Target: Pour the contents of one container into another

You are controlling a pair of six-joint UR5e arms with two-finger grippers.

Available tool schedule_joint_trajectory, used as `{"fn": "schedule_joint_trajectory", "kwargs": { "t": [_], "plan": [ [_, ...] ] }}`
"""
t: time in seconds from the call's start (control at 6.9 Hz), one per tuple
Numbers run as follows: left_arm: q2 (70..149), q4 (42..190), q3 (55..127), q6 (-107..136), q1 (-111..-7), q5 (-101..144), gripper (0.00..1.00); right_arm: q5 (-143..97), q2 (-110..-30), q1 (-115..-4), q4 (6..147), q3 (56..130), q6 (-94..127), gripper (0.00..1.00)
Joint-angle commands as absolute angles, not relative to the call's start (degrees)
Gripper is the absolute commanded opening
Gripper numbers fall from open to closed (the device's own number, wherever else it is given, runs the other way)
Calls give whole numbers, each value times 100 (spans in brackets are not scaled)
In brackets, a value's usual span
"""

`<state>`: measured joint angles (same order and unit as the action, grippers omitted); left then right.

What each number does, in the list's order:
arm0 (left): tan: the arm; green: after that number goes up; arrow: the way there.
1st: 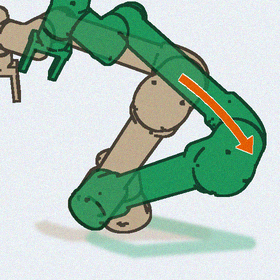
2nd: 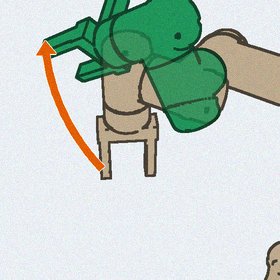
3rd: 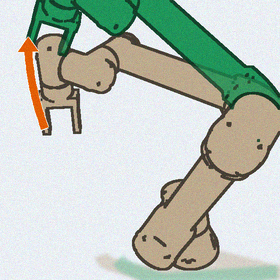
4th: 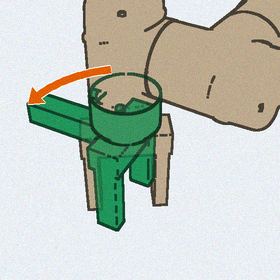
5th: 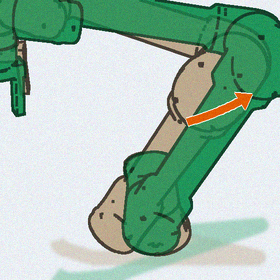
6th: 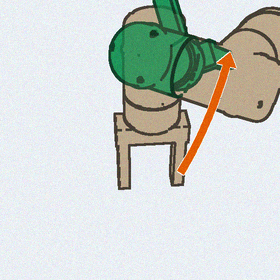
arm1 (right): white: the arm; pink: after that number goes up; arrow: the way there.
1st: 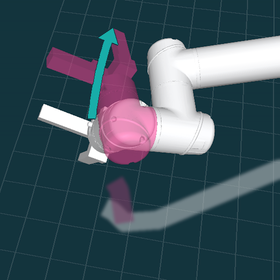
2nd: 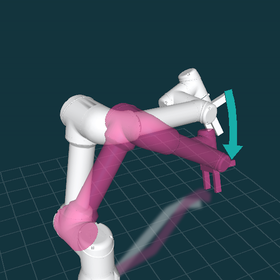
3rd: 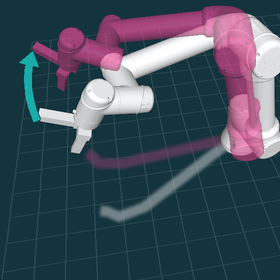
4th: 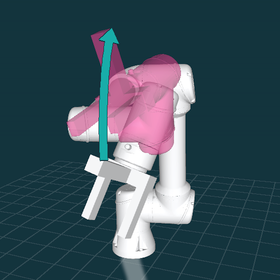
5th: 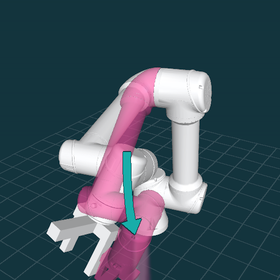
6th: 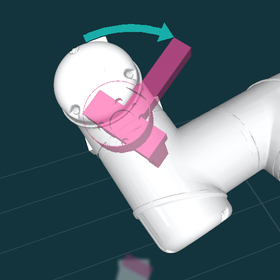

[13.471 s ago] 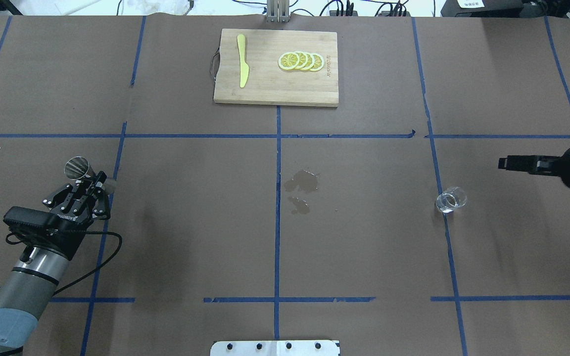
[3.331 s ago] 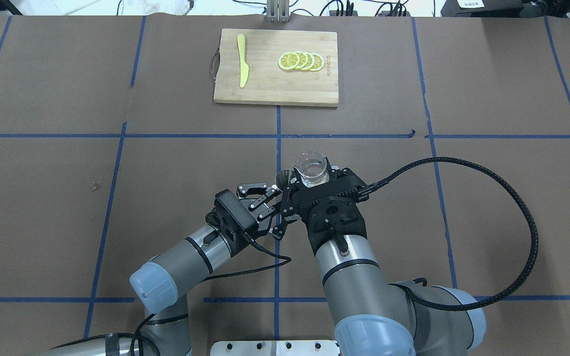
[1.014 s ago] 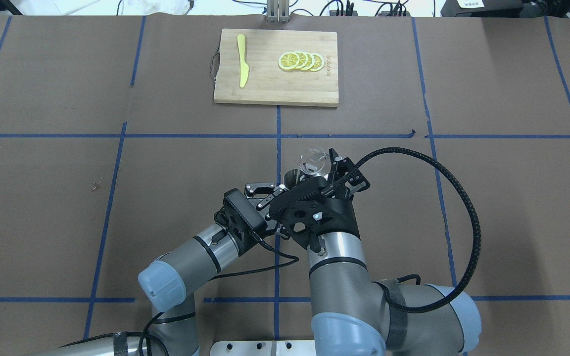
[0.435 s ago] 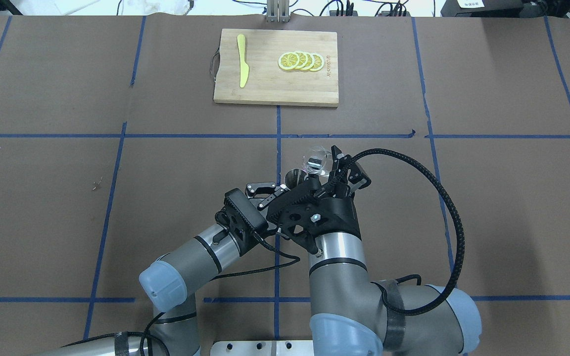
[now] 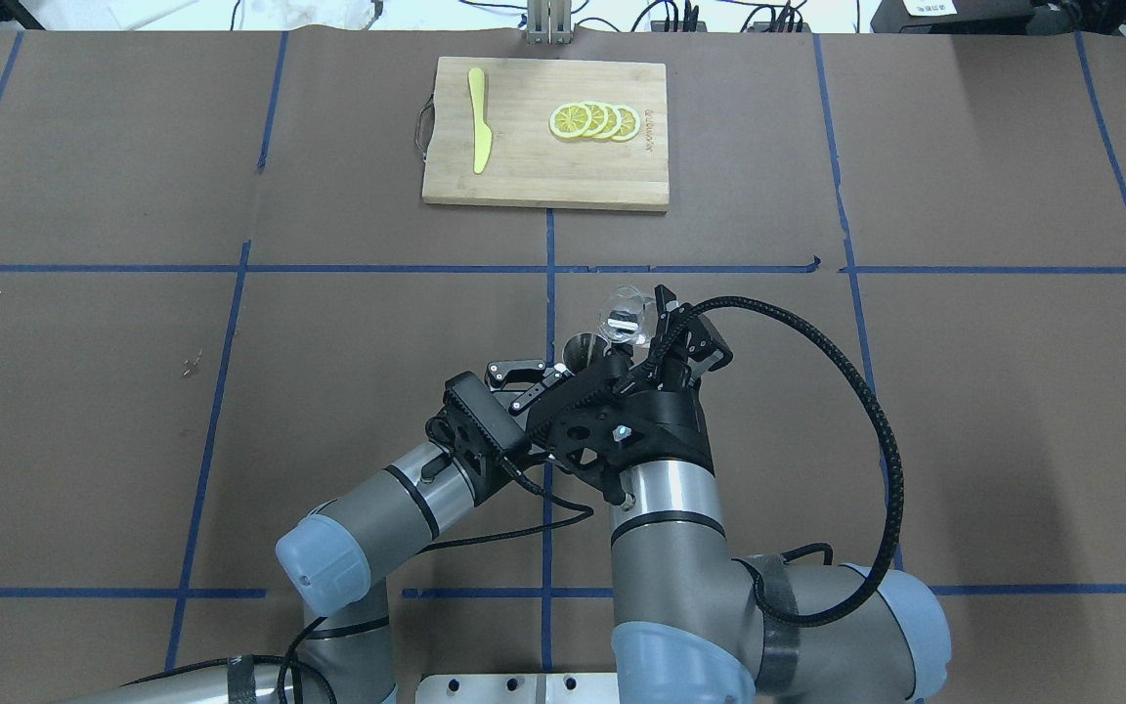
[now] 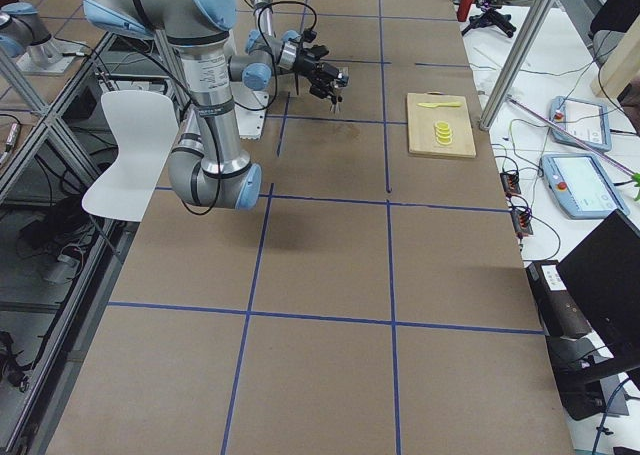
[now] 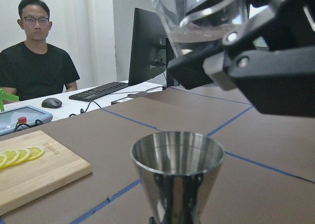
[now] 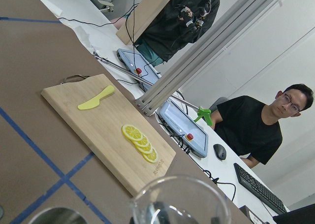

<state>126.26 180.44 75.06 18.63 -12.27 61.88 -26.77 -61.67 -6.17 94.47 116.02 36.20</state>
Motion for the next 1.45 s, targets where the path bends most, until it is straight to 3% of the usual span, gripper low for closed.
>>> {"fn": "schedule_joint_trajectory", "kwargs": {
  "t": [0.0,1.3],
  "plan": [
    [12630,18044,7506,1863,-1222,6187,0,-2602,-6170,-615,9457,11602,3385,0],
    [12674,18044,7497,1863,-1230,6179,0,-2452,-6144,-598,9896,11610,2708,0]
  ]
}}
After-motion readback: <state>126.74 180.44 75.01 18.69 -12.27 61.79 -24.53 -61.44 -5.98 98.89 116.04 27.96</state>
